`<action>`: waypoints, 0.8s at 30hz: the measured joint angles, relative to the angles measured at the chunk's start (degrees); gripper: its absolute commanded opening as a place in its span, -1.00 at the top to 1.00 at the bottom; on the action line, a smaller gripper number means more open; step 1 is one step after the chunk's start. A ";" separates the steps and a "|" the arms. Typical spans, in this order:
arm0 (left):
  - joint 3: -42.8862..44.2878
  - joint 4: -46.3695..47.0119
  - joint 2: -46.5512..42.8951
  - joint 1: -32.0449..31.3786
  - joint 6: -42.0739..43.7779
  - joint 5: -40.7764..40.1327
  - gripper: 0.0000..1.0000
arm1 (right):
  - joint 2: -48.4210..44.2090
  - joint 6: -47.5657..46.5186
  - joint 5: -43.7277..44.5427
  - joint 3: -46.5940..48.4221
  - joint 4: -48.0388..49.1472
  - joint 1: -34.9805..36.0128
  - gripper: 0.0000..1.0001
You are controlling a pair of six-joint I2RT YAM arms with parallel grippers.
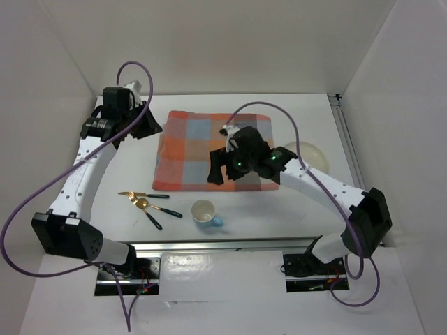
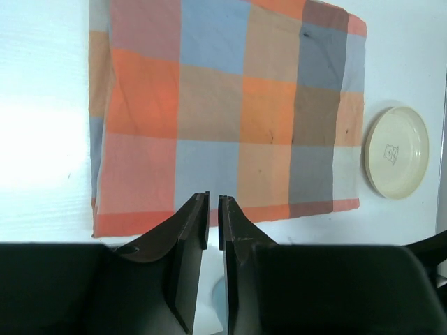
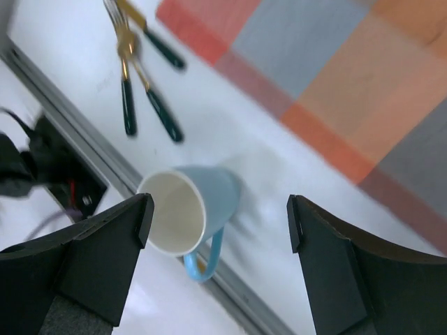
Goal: Set the dinner table for one person
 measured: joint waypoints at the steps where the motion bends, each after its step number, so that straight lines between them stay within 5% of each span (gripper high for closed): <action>1: -0.72 -0.15 -1.18 0.04 -0.04 -0.13 0.41 | -0.11 0.07 0.39 -0.83 -0.44 2.62 -0.80; 6: -3.04 -0.35 -2.40 0.04 -1.05 -0.68 0.44 | 1.53 0.68 2.75 -3.30 -2.38 10.75 -0.80; 11: -3.82 -1.29 -2.36 0.04 -1.18 -0.66 0.51 | 6.86 1.70 6.21 -3.39 -2.25 15.89 -0.53; 14: -3.82 -1.33 -2.36 0.04 -1.20 -0.66 0.54 | 10.84 2.34 8.85 -3.39 -2.25 17.88 -0.14; 15: -3.82 -1.33 -2.36 0.13 -1.20 -0.68 0.54 | 11.67 2.45 9.31 -3.39 -2.29 18.16 0.28; 18: -3.82 -1.38 -2.36 0.50 -1.16 -0.70 0.56 | 13.68 2.49 12.66 -2.95 -2.93 18.43 0.93; 24: -3.98 -1.75 -2.45 0.72 -1.11 -0.83 0.68 | 13.81 2.84 18.51 3.21 -9.94 16.55 1.00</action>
